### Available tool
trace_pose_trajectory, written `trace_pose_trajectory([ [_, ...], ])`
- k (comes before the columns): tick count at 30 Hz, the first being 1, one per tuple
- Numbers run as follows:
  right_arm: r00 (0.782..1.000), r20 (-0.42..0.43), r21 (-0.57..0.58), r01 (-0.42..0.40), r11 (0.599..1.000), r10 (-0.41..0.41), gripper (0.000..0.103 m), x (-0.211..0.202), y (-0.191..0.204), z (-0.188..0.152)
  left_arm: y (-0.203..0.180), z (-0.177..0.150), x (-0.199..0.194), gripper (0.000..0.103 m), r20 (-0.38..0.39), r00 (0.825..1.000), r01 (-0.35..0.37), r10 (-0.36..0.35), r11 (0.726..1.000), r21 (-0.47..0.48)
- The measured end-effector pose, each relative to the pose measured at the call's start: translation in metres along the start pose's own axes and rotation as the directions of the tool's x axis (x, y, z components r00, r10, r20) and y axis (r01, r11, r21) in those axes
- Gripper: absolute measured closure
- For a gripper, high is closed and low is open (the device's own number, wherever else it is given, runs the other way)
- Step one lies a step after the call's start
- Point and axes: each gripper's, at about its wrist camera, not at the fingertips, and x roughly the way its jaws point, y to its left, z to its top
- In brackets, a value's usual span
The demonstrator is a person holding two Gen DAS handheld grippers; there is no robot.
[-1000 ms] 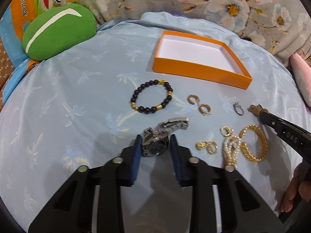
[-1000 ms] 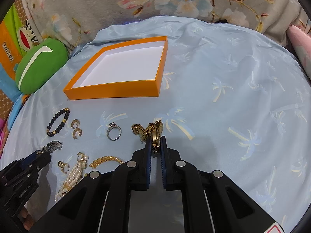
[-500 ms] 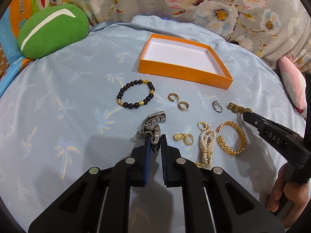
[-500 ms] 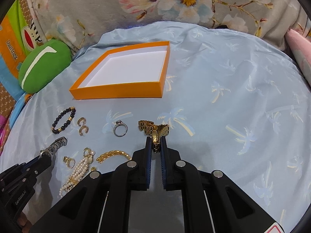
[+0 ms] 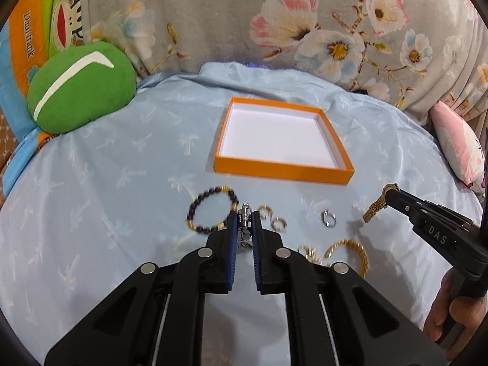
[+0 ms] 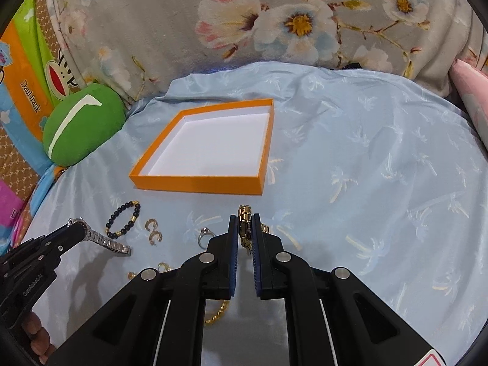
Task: Organize jewelry
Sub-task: 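Carry both held watches over the orange box with both tools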
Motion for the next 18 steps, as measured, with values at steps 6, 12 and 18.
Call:
trace_pose_trajectory([
  [6,0.999,0.042,-0.040,-0.003,0.999,0.004,0.095,0.013,0.008,0.044,-0.003,0.044,0.011,0.095,0.067,0.998,-0.017,0.015,0.999,0.032],
  [12,0.999,0.042,-0.061,-0.011,0.998,0.013,0.095,0.052,0.014,0.092,-0.011,0.097,0.051,0.095,0.104,0.995,-0.014,0.009,0.999,0.047],
  [18,1.000,0.021,-0.048,-0.020,0.999,0.021,0.095,0.102,0.012,0.128,-0.016,0.137,0.108,0.095,0.095,0.995,0.003,-0.006,0.999,0.032],
])
